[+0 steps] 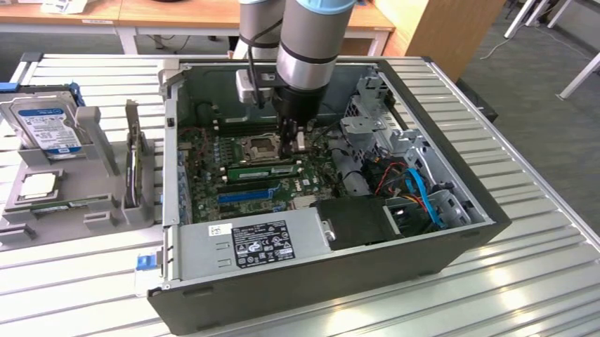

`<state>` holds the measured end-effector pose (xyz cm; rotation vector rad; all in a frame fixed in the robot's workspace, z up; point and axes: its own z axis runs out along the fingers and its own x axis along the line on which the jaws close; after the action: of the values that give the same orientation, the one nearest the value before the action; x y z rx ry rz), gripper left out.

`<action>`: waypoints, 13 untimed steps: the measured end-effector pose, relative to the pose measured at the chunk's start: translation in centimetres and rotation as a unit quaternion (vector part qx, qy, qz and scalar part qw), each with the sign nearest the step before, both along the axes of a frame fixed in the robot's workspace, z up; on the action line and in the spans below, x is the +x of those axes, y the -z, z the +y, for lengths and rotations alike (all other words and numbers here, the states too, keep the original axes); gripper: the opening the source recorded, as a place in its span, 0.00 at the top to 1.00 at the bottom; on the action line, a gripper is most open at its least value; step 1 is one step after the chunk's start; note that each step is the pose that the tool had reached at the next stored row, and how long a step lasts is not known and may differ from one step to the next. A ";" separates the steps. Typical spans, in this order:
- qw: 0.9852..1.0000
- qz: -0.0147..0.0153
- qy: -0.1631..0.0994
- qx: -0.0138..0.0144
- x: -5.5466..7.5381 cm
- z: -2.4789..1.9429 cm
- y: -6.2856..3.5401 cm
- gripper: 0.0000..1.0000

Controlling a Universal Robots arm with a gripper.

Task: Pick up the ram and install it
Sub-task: 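Press down the ram until it locks into place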

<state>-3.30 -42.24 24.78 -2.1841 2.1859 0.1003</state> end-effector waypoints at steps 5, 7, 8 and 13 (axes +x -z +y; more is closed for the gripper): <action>1.000 0.000 0.000 0.000 -1.5 0.05 0.00 0.90; 1.000 0.000 0.000 0.000 -2.1 0.07 0.00 0.90; 1.000 0.000 0.000 0.000 -2.4 0.08 0.00 0.90; 1.000 0.000 0.000 0.000 -3.9 0.13 0.00 0.90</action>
<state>-7.19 -42.11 24.78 -2.1838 2.1863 0.1003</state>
